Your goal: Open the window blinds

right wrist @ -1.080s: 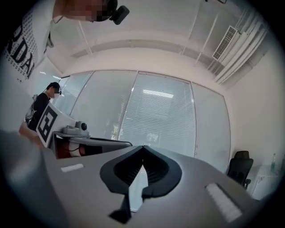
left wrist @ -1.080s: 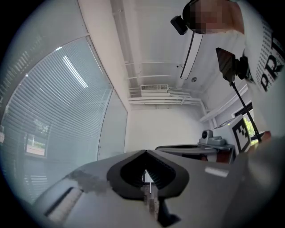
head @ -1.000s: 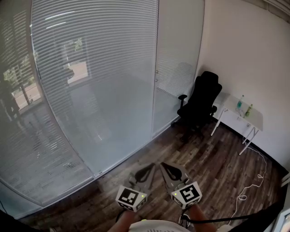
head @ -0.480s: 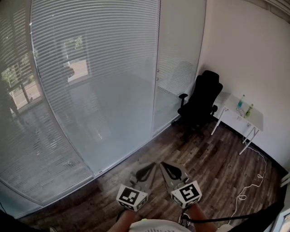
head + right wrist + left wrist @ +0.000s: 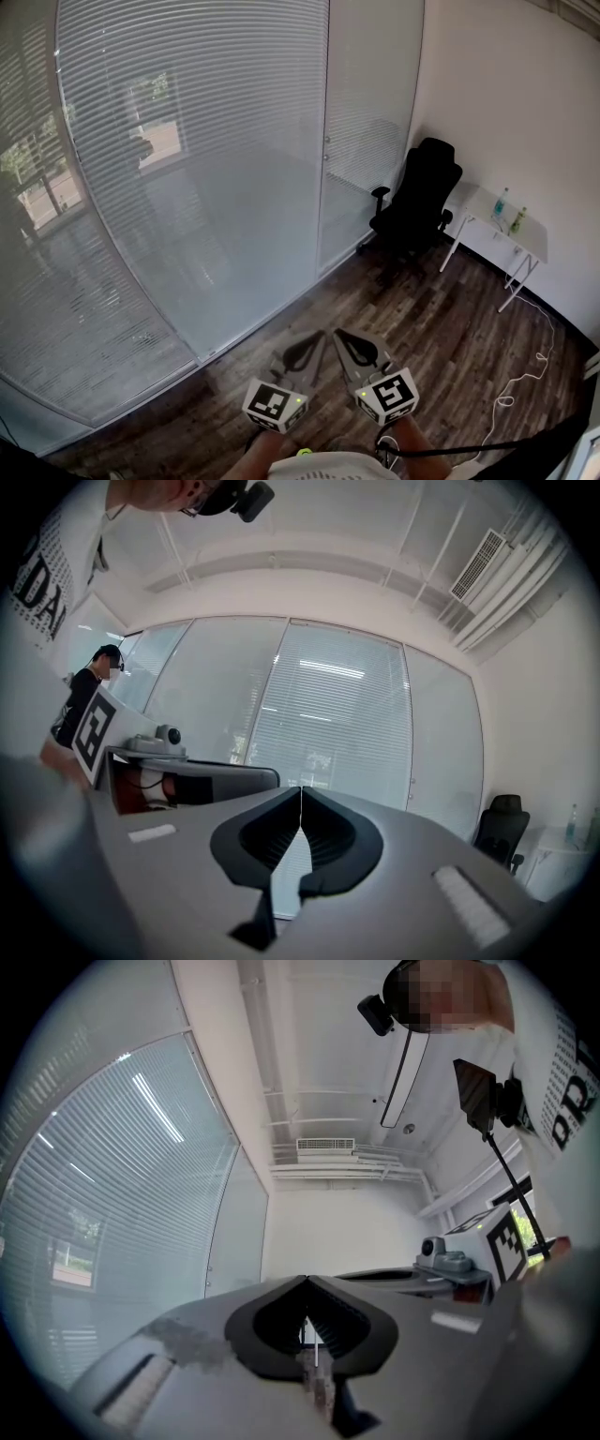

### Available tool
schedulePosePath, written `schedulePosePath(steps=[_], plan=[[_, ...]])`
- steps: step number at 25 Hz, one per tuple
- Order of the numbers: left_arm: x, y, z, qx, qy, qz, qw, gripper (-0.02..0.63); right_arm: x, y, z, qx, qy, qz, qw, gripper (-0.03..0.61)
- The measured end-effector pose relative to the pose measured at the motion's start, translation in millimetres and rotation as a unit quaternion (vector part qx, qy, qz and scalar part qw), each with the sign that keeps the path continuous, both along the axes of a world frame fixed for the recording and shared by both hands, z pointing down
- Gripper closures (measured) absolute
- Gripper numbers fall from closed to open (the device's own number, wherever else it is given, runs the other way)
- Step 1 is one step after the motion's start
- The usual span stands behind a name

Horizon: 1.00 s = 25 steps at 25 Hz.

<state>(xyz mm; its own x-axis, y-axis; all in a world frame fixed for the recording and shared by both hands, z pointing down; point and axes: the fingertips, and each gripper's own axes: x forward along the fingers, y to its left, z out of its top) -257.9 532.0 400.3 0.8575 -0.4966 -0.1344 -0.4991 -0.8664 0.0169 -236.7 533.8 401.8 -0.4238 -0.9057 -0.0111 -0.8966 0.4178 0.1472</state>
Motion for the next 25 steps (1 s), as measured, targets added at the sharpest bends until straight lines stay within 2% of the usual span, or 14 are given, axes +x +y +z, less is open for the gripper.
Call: schedulePosePath(steps=[7, 12, 19, 25], plan=[[19.4, -16.2, 9.2, 0.008, 0.002, 0.004, 1.0000, 0.621, 20.0, -11.6, 14.8, -0.005, 0.008, 0.015, 1.000, 0.568], [47.3, -37.5, 10.8, 0.016, 0.003, 0.007, 0.9998, 0.621, 51.3, -31.7, 19.7, -0.005, 0.018, 0.032, 0.999, 0.565], [81.5, -83.4, -7.6, 0.017, 0.002, -0.003, 0.9998, 0.621, 85.2, -77.1, 3.0, -0.002, 0.020, 0.028, 0.999, 0.554], [104.6, -113.4, 3.6, 0.023, 0.003, -0.014, 0.9996, 0.621, 105.8, -110.1, 12.8, 0.003, 0.035, 0.017, 0.999, 0.554]])
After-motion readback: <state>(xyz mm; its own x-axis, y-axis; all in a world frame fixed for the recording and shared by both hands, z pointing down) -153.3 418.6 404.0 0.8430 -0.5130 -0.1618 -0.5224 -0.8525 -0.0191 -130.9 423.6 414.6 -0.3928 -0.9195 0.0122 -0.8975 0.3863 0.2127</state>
